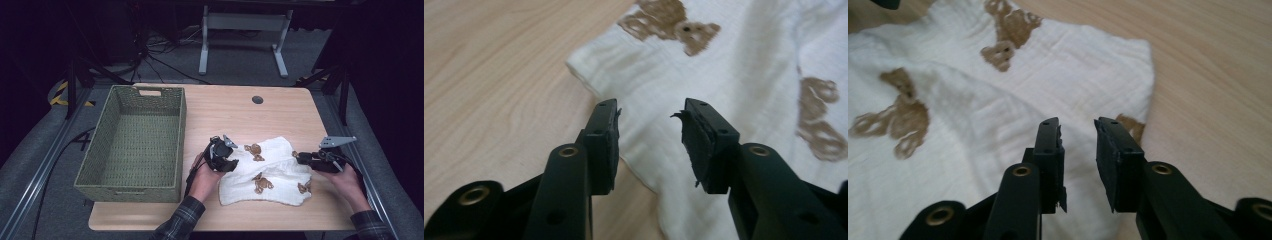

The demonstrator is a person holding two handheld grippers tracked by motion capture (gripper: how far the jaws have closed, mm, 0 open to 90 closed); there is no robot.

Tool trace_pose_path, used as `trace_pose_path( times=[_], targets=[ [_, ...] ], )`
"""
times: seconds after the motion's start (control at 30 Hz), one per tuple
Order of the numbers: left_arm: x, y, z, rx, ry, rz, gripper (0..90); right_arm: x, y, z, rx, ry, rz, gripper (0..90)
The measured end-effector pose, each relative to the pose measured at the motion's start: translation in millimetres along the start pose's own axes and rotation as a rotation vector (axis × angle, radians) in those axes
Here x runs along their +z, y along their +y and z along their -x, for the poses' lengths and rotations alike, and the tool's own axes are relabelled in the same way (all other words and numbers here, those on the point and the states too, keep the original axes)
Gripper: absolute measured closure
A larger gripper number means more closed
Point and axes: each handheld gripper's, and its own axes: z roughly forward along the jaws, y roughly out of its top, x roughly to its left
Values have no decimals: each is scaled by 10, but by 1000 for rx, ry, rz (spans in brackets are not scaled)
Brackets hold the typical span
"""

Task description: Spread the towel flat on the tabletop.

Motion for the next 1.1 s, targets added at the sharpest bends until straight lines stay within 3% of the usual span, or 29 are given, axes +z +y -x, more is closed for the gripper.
trace_pose_path(
  times=[0.3,0.4,0.43,0.5,0.57,0.63,0.67,0.87,1.1],
  targets=[
    [156,83,-155,-31,28,-6,541,286,124,241,36,-55,-32,628],
    [188,109,-168,-49,15,0,544,367,116,275,60,-39,-44,618],
    [203,118,-173,-36,17,-4,556,388,114,280,63,-40,-52,624],
    [239,118,-154,-31,5,-24,637,422,108,294,71,-31,-62,672],
    [261,119,-140,-7,18,-40,758,445,98,297,76,-30,-73,786],
    [259,122,-142,-8,-6,-59,834,443,89,301,71,-18,-67,865],
    [264,118,-124,-2,9,-50,856,432,90,294,74,-13,-64,885],
    [175,98,-94,-9,-1,-31,870,306,142,181,36,10,-7,897],
    [137,47,-63,-16,-7,-10,868,222,226,-143,-55,63,31,897]
  ],
)
